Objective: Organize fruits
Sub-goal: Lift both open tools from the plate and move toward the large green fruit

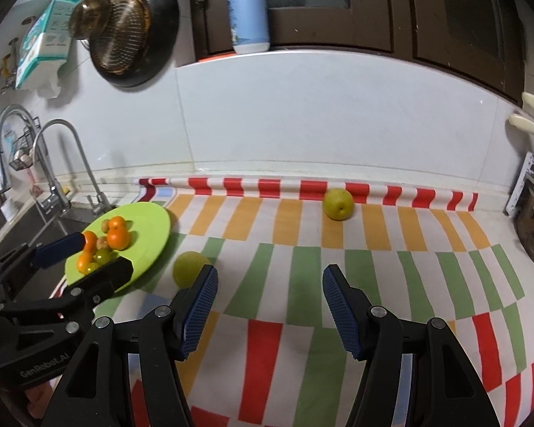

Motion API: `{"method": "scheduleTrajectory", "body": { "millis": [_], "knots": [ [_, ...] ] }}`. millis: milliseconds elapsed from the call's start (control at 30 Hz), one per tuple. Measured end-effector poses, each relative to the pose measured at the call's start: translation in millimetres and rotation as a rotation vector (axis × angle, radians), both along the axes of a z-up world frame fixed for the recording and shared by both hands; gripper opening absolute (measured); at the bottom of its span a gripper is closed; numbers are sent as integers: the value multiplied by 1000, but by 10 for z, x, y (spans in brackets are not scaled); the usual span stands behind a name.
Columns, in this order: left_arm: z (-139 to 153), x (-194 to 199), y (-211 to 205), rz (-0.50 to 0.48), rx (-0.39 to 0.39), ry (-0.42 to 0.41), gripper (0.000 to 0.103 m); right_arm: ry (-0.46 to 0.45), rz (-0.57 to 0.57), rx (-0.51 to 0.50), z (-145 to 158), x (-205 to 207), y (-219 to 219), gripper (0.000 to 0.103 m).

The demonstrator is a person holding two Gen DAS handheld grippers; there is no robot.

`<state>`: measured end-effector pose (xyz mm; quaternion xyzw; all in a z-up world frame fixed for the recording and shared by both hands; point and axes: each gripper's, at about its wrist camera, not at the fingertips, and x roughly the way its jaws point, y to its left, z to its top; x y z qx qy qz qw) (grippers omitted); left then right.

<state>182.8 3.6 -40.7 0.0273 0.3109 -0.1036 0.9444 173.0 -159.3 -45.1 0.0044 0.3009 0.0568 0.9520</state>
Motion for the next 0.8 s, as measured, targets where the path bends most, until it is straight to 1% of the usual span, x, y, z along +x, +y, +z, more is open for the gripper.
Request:
{"method": "scheduleTrajectory", "body": {
  "millis": [233,367,700,733,800],
  "knots": [
    [-229,262,-103,-19,26,61,74,44,-26,5,-152,155,-80,62],
    [-349,397,-104,-23,24,100,74,66,-34,7,-226,249,-94,62],
    [-579,668,-149,-24,41,157,74,112,-37,-9,-429,492,-91,62],
    [-597,690,-154,-26,41,163,73,116,-37,-9,-448,512,-93,62],
    [-636,734,-169,-30,40,177,68,124,-37,-11,-486,554,-94,62]
  ]
}}
